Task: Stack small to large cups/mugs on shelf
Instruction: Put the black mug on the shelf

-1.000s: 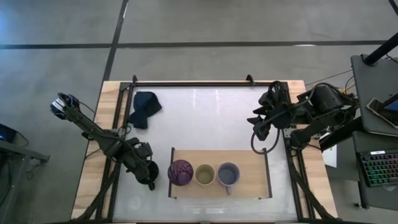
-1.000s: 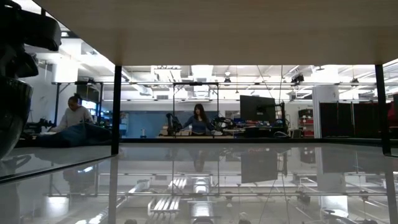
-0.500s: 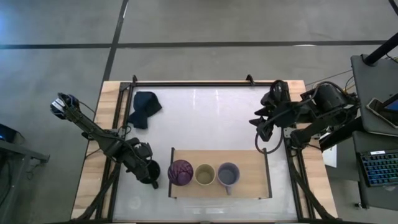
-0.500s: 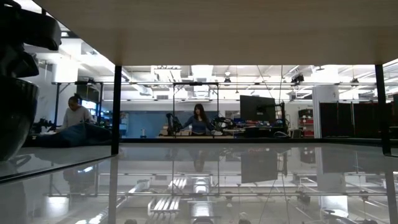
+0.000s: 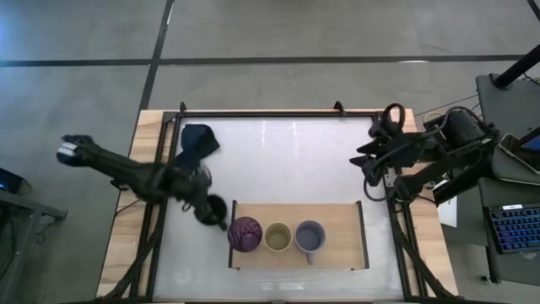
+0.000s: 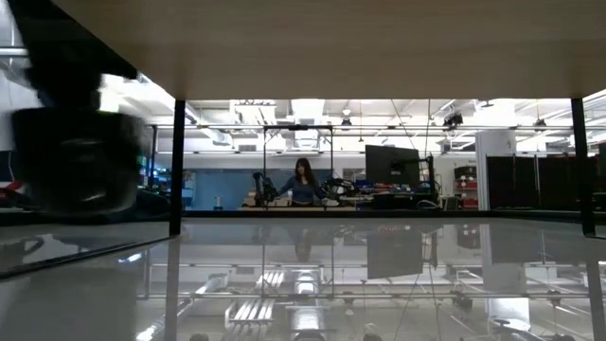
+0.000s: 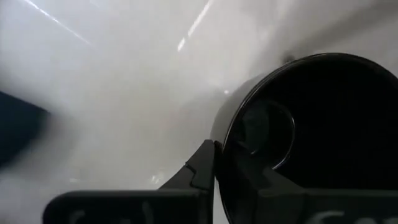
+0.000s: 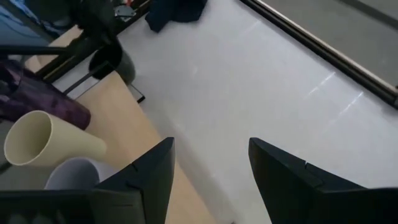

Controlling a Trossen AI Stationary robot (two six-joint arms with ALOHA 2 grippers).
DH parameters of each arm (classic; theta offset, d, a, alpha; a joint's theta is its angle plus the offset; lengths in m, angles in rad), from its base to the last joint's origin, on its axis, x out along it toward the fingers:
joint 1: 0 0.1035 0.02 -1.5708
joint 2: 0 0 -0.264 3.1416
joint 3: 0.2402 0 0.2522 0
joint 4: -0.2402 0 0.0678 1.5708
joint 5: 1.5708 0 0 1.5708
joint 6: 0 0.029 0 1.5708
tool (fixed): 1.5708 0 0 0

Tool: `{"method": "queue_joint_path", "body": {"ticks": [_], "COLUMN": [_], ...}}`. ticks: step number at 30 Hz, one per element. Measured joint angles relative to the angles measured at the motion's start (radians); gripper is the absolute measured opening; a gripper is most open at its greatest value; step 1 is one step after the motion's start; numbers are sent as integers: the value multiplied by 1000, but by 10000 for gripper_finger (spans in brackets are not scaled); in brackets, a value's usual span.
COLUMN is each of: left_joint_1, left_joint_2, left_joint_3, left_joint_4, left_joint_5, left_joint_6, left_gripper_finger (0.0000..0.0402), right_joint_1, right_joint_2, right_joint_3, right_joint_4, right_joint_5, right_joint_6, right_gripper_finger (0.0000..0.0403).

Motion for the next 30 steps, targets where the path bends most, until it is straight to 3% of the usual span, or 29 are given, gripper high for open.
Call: {"method": "queue_joint_path", "body": {"ticks": [6,10,14,20,27,30], "left_joint_1": [420,638,771,829,772,744], "left_joint_2": [-31,99,297,600,883,959], "left_joint_3": [46,144,339,679,937,1022], "left_joint_4": [19,29,37,39,-38,-39], "left_joint_5": [124,200,242,302,327,329], "left_joint_6": [259,436,590,741,906,941], "left_gripper_finger": [5,4,4,3,3,3], "right_joint_1": [0,-4,-7,-49,-182,-237], "right_joint_2": [-61,-54,-25,7,77,108], "right_joint_3": [-108,-173,-187,-166,-121,-102], "right_joint_4": [0,4,17,109,123,120], "right_joint_5": [21,27,29,135,130,80], "right_joint_6": [105,131,158,226,223,190], "right_gripper_finger": [198,198,198,198,198,198]}}
